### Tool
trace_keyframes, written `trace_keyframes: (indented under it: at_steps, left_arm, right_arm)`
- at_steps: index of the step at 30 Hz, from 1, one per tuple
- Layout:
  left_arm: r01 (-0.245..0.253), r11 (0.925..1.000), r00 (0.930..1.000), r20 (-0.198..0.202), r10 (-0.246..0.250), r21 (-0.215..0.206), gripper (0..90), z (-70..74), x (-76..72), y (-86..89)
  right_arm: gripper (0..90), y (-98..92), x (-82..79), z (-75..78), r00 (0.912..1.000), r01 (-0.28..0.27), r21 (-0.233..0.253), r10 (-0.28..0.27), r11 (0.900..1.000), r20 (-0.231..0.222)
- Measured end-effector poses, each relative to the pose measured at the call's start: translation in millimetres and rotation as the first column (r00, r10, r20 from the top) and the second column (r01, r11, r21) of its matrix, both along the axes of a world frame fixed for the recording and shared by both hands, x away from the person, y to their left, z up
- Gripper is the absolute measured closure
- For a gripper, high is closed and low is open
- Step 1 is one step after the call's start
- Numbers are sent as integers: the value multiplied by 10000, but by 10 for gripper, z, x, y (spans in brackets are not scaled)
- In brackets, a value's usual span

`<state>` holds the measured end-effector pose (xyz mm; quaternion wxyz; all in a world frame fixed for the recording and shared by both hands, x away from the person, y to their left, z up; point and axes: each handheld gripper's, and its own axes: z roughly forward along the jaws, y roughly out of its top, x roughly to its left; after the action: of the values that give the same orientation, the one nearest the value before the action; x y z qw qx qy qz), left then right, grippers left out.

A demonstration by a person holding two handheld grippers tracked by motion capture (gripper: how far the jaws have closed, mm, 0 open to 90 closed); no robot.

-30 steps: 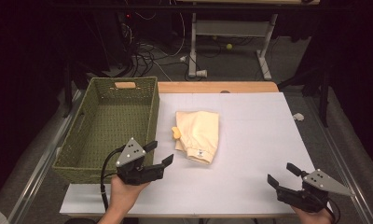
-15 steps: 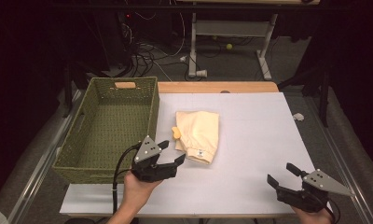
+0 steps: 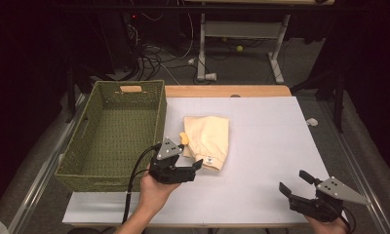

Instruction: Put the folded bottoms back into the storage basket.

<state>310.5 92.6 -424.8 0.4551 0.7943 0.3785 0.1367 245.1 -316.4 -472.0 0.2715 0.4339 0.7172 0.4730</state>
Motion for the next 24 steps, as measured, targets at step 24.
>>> trace_keyframes:
  at_steps: [24]
  left_arm:
    - [-585,9981,9915,-1150,604,201,186,46,446,-153]
  right_arm:
    - [192,2,2,-1,10000,-35,5,35,10000,-19]
